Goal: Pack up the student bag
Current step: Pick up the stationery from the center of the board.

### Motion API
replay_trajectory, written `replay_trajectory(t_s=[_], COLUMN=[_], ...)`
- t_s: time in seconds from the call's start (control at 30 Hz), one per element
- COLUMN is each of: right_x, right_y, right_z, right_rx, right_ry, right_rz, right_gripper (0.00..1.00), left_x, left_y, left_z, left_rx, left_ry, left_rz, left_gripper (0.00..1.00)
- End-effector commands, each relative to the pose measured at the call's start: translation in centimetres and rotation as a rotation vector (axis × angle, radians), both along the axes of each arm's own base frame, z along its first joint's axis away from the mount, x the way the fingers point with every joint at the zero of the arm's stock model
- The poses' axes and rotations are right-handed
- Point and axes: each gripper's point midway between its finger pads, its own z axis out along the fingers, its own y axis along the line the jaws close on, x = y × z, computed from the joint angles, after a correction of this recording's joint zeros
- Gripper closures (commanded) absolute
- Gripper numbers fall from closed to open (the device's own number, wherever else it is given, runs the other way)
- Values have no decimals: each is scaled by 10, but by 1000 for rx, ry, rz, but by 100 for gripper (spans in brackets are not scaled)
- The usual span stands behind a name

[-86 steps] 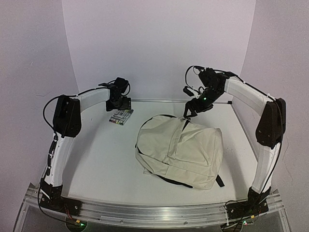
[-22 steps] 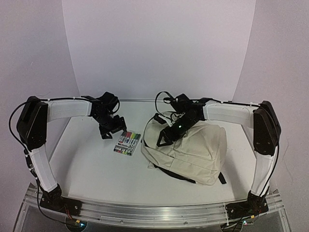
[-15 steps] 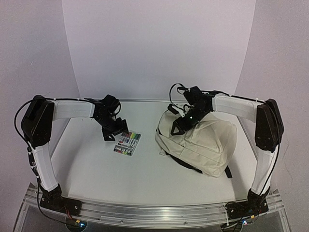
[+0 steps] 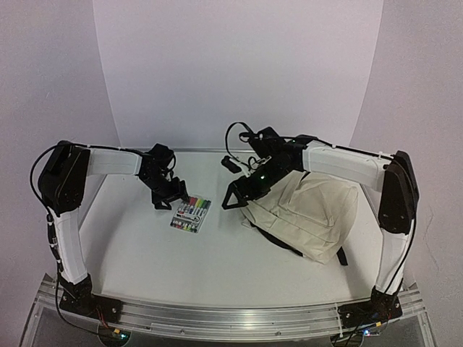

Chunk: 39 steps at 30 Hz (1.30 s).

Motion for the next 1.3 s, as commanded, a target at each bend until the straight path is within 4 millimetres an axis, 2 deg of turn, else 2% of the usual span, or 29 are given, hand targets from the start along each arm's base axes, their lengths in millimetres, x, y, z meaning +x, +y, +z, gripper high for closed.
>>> replay_trajectory(t_s=[0.0,0.17,0.37,0.43,0.5,0.53,0.67,0.83,0.97,1.17,1.27], right_x=[14,26,27,27,27,27,32,46,44,21,12], right_y=[24,31,33,32,31,31,26,21,26,40,44], right_z=[-16,-43,-74,-82,-89,-92,-106,-127,-141,-155,-161], right_rx=[47,25,-11,-20,-31,-37,-72,-129,-117,-44,-18], right_ry=[93,113,159,167,171,172,152,105,139,278,340], right_rz=[-96,-137,-149,-152,-153,-156,-171,-219,-210,-137,-112], right_gripper=[19,22,26,27,27,27,27,28,34,42,43], left_x=[5,-10,-51,-60,-68,-68,-67,-60,-46,-37,-35], left_y=[-16,-37,-69,-73,-67,-65,-53,-48,-58,-82,-96], left_z=[4,-1,3,9,12,17,16,-1,-12,-34,-28], left_rx=[-38,-94,-153,-175,-198,-216,-247,-326,-411,-544,-664], left_ry=[-43,-28,-7,-9,-14,-31,-39,-33,-45,-34,-76], left_rz=[-115,-172,-210,-193,-148,-117,-3,101,124,93,54], left_gripper=[29,40,49,51,50,49,39,38,40,45,48])
